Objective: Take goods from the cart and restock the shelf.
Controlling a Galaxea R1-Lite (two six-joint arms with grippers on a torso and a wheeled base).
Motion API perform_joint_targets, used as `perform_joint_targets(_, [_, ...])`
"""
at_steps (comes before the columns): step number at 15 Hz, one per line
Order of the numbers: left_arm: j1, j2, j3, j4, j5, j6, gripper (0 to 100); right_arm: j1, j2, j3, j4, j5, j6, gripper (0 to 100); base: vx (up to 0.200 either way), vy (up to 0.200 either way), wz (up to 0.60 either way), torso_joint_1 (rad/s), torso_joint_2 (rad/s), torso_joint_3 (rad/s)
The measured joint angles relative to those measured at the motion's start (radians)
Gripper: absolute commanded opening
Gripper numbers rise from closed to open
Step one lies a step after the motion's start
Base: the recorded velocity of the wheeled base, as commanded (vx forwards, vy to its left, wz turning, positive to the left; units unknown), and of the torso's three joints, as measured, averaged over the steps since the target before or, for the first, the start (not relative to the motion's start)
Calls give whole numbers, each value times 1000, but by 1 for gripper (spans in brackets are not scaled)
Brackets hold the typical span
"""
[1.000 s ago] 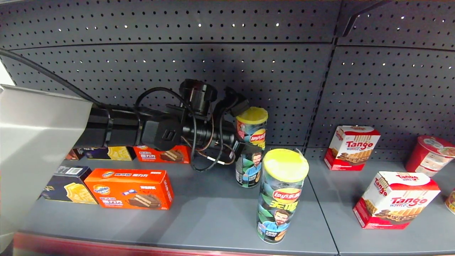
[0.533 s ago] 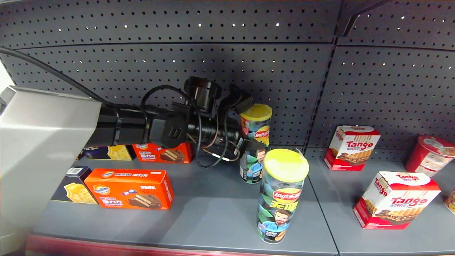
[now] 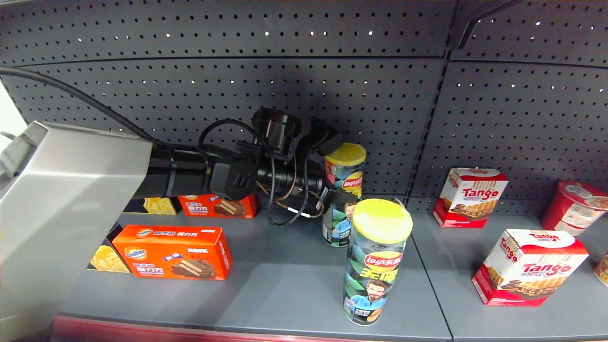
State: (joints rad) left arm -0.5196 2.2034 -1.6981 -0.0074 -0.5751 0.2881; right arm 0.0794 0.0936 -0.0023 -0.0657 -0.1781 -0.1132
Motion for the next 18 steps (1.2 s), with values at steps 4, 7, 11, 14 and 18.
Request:
perform_joint_targets(4, [4,9,0,0,0,4,0,0,0,0,0,0,0,100,0,0,0,0,0,0])
perform_joint_targets(7, [5,12,-1,0,0,5,0,0,0,0,0,0,0,100,0,0,0,0,0,0])
perform_joint_targets(11, [15,14,-1,0,2,5,0,0,0,0,0,0,0,100,0,0,0,0,0,0])
perform_joint_targets(14, [17,14,2,-3,1,7,100,0,0,0,0,0,0,100,0,0,0,0,0,0])
perform_joint_targets(18, [18,14,5,-11,3,7,100,0,0,0,0,0,0,100,0,0,0,0,0,0])
